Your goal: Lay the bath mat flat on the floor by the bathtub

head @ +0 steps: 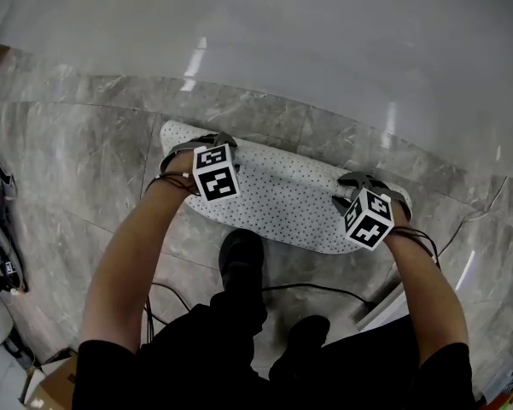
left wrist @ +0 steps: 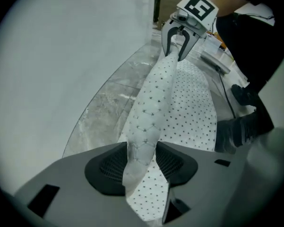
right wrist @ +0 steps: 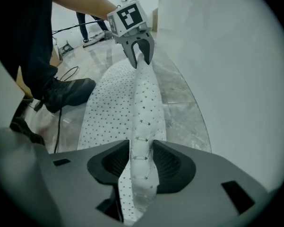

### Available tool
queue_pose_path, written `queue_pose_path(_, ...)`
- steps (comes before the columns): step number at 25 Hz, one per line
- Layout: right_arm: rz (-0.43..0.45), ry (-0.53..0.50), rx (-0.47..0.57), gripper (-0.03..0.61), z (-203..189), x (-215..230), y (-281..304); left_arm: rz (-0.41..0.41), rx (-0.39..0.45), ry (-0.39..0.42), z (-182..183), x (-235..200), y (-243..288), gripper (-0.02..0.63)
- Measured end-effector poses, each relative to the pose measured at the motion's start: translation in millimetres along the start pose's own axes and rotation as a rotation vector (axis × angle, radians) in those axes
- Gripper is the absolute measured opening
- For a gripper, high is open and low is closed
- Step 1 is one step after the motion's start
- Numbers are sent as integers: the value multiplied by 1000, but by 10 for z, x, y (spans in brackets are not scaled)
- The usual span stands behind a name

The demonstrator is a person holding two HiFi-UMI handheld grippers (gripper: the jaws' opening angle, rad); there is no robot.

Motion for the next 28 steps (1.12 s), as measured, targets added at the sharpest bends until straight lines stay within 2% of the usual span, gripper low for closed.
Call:
queue_pose_path(5,164,-22,33,192,3,-213,-246,22,-38,113,-93,383,-162,181)
queue_pose_path(8,311,45,118,190,-55,-248,-439,-31,-57,130,-174,667,-220,179)
queue_pose_path(10,327,142,205,190,-123,-109,-530,-79,-65,135,-218,838,-203,176)
queue_pose_path(12,278,270,266,200,-197,129,-530,-115,-72,142,-234,936,-179,176)
queue_pose_path(15,253,401,215,288,-315,344,-276,-170,-81,141,-222,982,-182,180)
queue_pose_path(18,344,447,101,317,-386,248,35,-229,-103,161,-219,1019,-181,191)
queue_pose_path(21,376,390,29,319,-365,5,221,-303,-131,191,-247,1068,-184,217)
queue_pose_path(24,331,276,-35,319,-347,-227,362,-443,-89,86,-250,1021,-276,221)
queue_pose_path(26,304,209,-64,322,-328,-309,381,-426,20,-28,-182,835,-355,221)
queue_pose_path(28,291,165,-74,322,-292,-339,350,-321,93,-96,-110,583,-375,221)
Point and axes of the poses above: the fingertips, and each gripper's own axes: y forward along the fingers, x to its right, z out of its top, the point moved 7 cm from there along -y, backward along the fingers, and after that the axes turned 4 degrees about -y, right-handed, at the moved point
